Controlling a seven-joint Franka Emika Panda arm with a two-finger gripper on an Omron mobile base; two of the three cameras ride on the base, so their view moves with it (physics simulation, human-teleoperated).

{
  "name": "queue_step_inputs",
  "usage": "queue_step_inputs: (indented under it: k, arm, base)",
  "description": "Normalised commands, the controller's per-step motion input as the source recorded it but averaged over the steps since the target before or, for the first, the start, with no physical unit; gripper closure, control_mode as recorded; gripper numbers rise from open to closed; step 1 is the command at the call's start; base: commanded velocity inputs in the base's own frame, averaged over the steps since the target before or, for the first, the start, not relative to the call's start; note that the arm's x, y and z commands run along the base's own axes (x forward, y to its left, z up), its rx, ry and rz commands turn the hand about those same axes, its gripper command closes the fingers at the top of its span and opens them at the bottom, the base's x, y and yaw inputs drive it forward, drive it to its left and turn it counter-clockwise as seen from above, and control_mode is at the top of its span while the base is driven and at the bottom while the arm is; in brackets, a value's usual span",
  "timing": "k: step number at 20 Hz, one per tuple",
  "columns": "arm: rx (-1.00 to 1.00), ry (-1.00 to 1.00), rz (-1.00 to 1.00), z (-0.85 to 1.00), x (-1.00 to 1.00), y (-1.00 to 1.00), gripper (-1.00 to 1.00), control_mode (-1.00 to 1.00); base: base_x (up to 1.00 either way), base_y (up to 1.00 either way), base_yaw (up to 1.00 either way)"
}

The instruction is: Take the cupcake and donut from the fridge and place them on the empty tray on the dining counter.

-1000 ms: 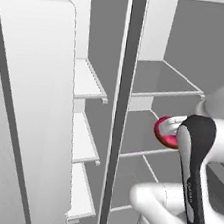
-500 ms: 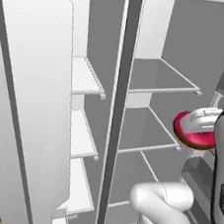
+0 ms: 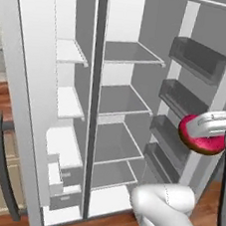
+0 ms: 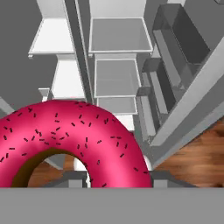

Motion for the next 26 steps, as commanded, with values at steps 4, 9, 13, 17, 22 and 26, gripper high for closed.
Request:
queue_step_inputs:
  k: [4,9,13,17,22,26]
  arm:
    - [0.0,0.0,0.0,0.0,0.0,0.0,1.0,1.0]
    - [0.0,0.0,0.0,0.0,0.0,0.0,1.0,1.0]
    - [0.0,0.0,0.0,0.0,0.0,0.0,1.0,1.0]
    - [0.0,0.0,0.0,0.0,0.0,0.0,1.0,1.0]
    - [0.0,0.0,0.0,0.0,0.0,0.0,1.0,1.0]
    - [0.0,0.0,0.0,0.0,0.0,0.0,1.0,1.0]
  base:
    - [-1.0,0.35,-0.13]
    - [-1.0,0.67,-0.41]
    - [-0.52,0.4,-0.83]
    - [-0.16,0.29,-0.93]
    - [-0.35,0.36,-0.86]
    - [-0.94,0.2,-0.67]
